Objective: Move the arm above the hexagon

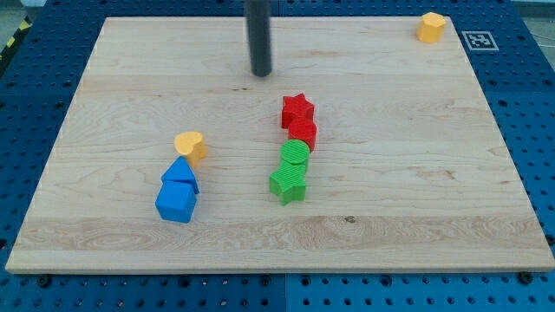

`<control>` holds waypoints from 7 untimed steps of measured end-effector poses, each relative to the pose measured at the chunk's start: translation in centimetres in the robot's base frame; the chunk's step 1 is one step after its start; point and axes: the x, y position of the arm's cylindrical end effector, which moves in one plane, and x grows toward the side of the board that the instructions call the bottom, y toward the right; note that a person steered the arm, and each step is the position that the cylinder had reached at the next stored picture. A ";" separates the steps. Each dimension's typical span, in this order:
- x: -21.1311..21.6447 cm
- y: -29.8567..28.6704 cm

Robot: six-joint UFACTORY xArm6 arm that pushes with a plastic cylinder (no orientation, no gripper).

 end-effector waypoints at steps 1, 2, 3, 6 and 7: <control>-0.2 5.7; -0.3 11.5; -0.4 16.7; -1.9 27.9; -5.0 28.6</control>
